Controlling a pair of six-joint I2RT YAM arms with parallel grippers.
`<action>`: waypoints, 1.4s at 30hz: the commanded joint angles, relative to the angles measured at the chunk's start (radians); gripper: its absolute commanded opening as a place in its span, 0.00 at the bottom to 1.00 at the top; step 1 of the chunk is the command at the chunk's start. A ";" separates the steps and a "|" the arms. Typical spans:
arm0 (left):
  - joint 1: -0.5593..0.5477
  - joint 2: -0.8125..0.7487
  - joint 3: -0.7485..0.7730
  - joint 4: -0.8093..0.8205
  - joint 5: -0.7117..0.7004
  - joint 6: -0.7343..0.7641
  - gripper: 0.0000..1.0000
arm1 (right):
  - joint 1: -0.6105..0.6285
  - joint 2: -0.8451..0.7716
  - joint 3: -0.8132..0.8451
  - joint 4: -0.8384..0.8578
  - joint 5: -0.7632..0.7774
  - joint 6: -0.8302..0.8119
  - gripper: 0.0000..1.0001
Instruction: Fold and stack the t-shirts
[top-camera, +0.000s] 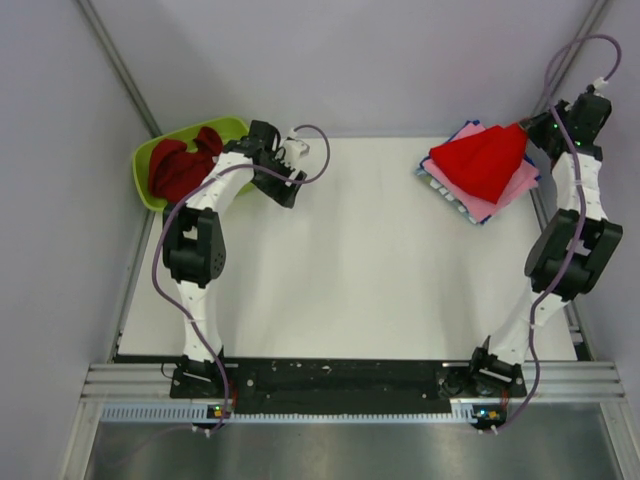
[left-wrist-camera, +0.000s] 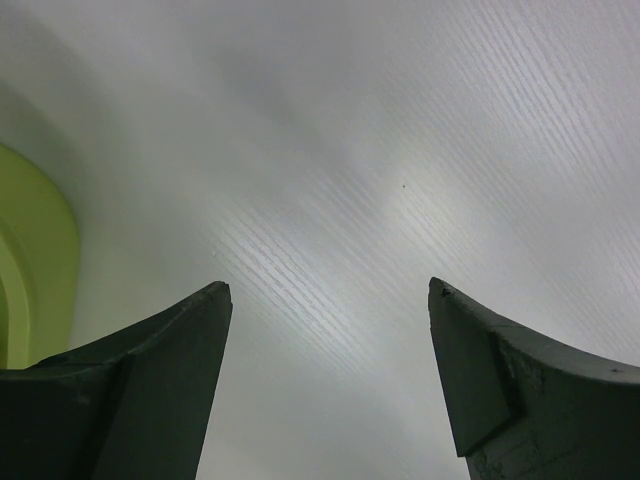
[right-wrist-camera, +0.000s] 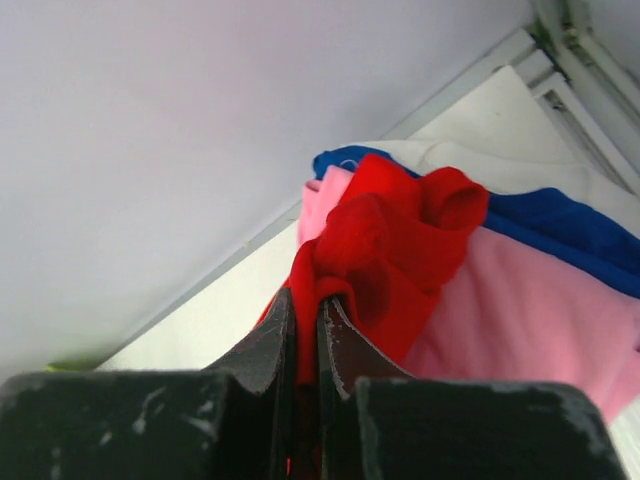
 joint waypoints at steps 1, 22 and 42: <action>0.005 0.000 0.037 0.002 0.007 0.008 0.83 | 0.076 0.023 0.132 0.001 -0.041 -0.046 0.00; 0.006 -0.006 0.033 -0.002 -0.007 0.008 0.84 | 0.348 0.134 0.414 0.107 0.069 0.115 0.00; 0.005 0.011 0.059 -0.003 0.004 0.000 0.84 | -0.027 0.023 -0.053 0.098 -0.024 0.107 0.00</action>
